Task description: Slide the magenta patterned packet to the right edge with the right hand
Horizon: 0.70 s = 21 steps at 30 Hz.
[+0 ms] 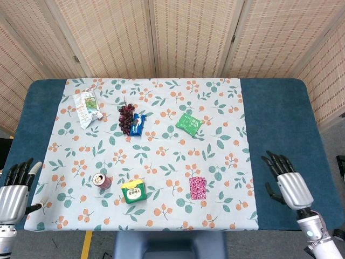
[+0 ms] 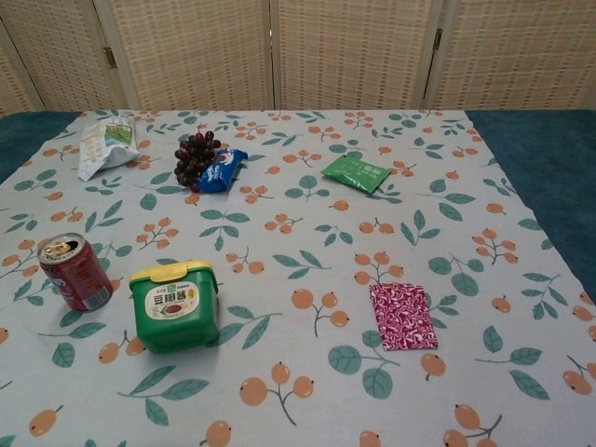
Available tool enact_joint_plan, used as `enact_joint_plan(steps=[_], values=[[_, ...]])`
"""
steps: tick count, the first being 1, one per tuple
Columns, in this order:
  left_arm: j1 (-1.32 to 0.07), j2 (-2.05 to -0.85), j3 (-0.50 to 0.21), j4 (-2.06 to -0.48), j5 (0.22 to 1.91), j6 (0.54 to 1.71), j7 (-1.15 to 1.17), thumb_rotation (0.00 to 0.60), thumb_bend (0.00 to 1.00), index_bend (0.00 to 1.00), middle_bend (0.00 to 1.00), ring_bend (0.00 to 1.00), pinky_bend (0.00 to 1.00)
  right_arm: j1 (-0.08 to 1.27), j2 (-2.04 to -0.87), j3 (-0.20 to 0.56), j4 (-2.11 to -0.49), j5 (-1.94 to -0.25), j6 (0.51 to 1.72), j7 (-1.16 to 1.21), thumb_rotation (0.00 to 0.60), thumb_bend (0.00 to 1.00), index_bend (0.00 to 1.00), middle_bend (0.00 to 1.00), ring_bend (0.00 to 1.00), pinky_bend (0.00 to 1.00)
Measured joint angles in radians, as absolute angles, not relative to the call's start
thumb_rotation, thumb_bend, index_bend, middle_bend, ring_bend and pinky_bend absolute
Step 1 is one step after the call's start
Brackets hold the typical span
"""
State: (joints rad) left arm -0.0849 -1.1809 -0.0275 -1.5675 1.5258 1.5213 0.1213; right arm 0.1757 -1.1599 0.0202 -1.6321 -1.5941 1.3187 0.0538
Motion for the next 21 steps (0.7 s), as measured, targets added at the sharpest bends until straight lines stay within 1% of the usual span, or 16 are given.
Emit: enact_joint_plan(steps=[3, 4, 5, 10, 15, 21], values=[[-0.083, -1.182, -0.025, -1.564, 1.531, 1.525, 0.114, 0.6, 0.24, 0.13, 0.04, 0.07, 0.0, 0.204, -1.176, 0.016, -1.656, -1.59, 1.263, 0.044, 0.496, 0.54, 0.14, 0.0, 0.0, 0.0], [-0.082, -1.182, -0.024, -1.562, 1.532, 1.526, 0.111, 0.6, 0.24, 0.14, 0.04, 0.07, 0.0, 0.217, -1.182, 0.014, -1.667, -1.587, 1.241, 0.044, 0.457, 0.53, 0.19, 0.0, 0.0, 0.0], [-0.081, -1.183, -0.024, -1.56, 1.532, 1.526, 0.109, 0.6, 0.24, 0.14, 0.04, 0.07, 0.0, 0.227, -1.187, 0.013, -1.675, -1.585, 1.224, 0.047, 0.435, 0.5, 0.22, 0.0, 0.0, 0.0], [-0.076, -1.186, -0.018, -1.552, 1.536, 1.527, 0.097, 0.6, 0.24, 0.16, 0.04, 0.07, 0.0, 0.281, -1.218, 0.013, -1.702, -1.571, 1.14, 0.059, 0.365, 0.37, 0.25, 0.01, 0.0, 0.0], [-0.072, -1.186, -0.014, -1.551, 1.544, 1.532, 0.091, 0.6, 0.24, 0.18, 0.04, 0.08, 0.0, 0.33, -1.255, 0.015, -1.716, -1.544, 1.063, 0.034, 0.342, 0.28, 0.3, 0.02, 0.0, 0.0], [-0.07, -1.184, -0.011, -1.549, 1.548, 1.531, 0.082, 0.6, 0.24, 0.19, 0.05, 0.08, 0.0, 0.382, -1.309, 0.021, -1.71, -1.509, 0.997, -0.032, 0.331, 0.22, 0.32, 0.01, 0.0, 0.0]])
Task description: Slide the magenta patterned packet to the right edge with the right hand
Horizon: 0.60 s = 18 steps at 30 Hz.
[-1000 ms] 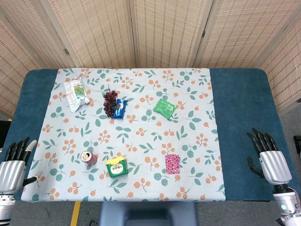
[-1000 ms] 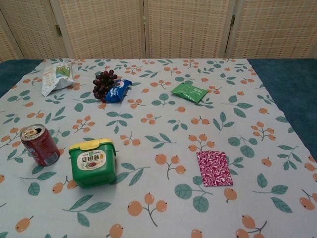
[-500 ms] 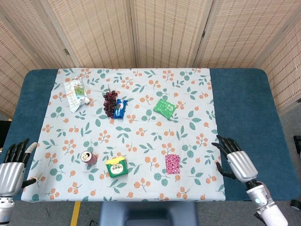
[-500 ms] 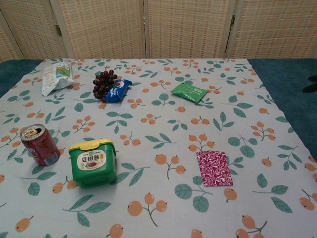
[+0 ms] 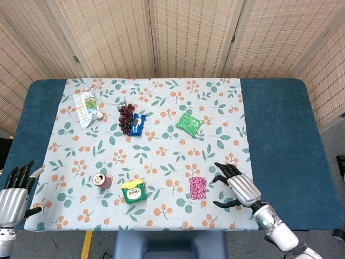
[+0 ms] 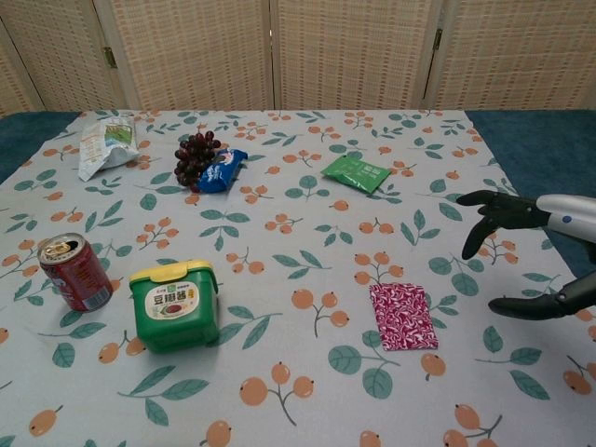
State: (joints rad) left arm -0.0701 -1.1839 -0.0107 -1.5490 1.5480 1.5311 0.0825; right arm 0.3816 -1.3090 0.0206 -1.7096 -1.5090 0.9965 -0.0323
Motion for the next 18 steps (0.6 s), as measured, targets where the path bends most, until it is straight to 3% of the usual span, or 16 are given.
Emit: enact_joint_plan(steps=[18], values=[[-0.068, -1.186, -0.003, -1.534, 1.547, 1.516, 0.059, 0.6, 0.24, 0.19, 0.05, 0.09, 0.0, 0.48, -1.48, 0.03, -1.639, -1.38, 0.885, -0.198, 0.329, 0.21, 0.33, 0.01, 0.0, 0.0]])
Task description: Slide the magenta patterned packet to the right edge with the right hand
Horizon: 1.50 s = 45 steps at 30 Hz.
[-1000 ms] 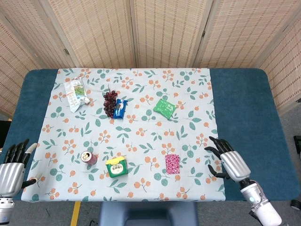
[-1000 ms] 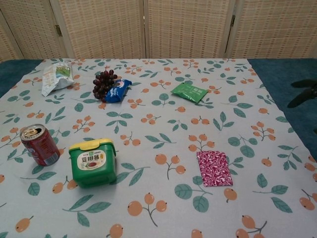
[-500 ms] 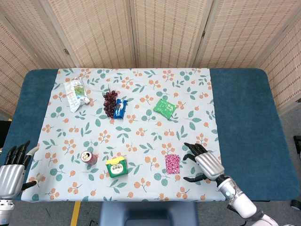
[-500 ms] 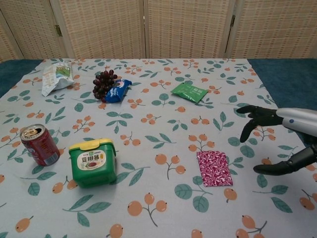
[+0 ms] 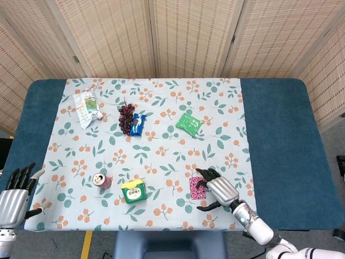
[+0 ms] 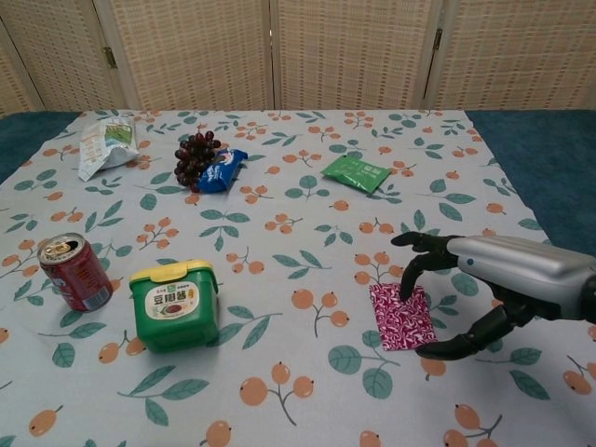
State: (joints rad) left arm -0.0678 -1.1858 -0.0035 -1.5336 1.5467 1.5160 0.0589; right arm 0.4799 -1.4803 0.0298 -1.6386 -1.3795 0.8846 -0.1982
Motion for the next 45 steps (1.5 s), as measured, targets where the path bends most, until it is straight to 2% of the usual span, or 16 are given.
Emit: enact_joint_plan(steps=[23, 45], values=[[-0.067, -1.189, -0.005, -1.519, 1.536, 1.503, 0.051, 0.6, 0.24, 0.2, 0.06, 0.09, 0.0, 0.527, -1.564, 0.015, -1.544, -1.311, 0.87, -0.264, 0.328, 0.21, 0.36, 0.02, 0.0, 0.0], [-0.071, -1.19, -0.004, -1.538, 1.542, 1.498, 0.079, 0.6, 0.24, 0.24, 0.06, 0.09, 0.0, 0.438, -1.452, -0.047, -1.549, -1.31, 0.981, -0.236, 0.328, 0.21, 0.37, 0.02, 0.0, 0.0]])
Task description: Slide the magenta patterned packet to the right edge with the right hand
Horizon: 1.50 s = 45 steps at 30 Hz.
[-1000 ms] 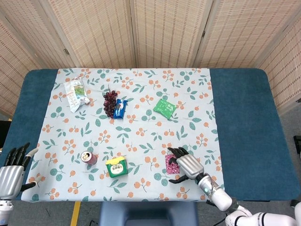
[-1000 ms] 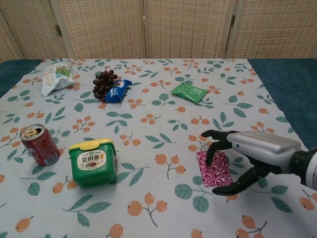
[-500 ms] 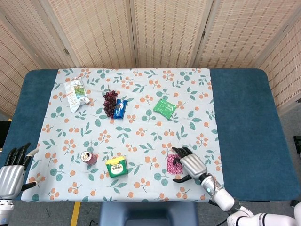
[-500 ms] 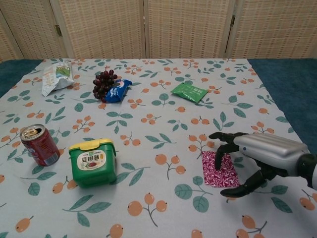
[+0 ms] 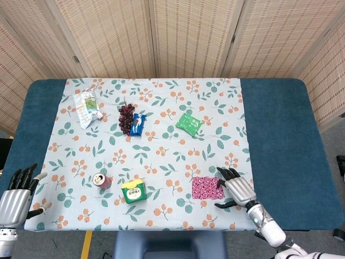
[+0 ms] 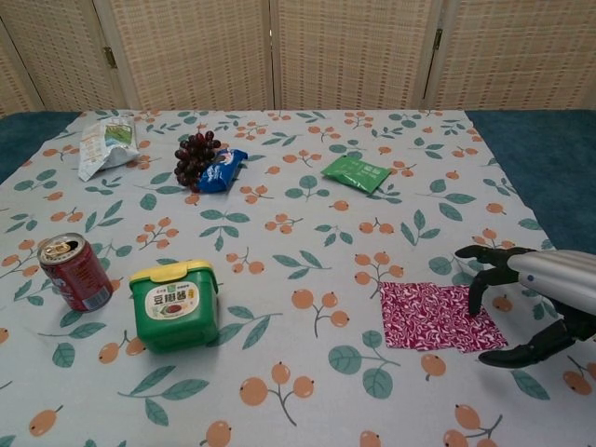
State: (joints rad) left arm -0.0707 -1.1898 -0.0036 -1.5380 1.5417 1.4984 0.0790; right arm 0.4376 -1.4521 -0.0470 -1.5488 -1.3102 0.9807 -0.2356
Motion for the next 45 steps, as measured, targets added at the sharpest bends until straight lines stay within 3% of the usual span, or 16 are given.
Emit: enact_joint_plan(steps=[28, 45], values=[[-0.067, -1.198, -0.001, -1.514, 1.539, 1.497, 0.062, 0.6, 0.24, 0.26, 0.06, 0.09, 0.0, 0.46, -1.527, -0.023, -1.527, -1.319, 0.957, -0.255, 0.328, 0.21, 0.37, 0.03, 0.0, 0.0], [-0.065, -1.206, 0.001, -1.502, 1.543, 1.499, 0.053, 0.6, 0.24, 0.26, 0.06, 0.09, 0.0, 0.404, -1.482, -0.039, -1.534, -1.32, 1.026, -0.223, 0.327, 0.21, 0.38, 0.04, 0.0, 0.0]])
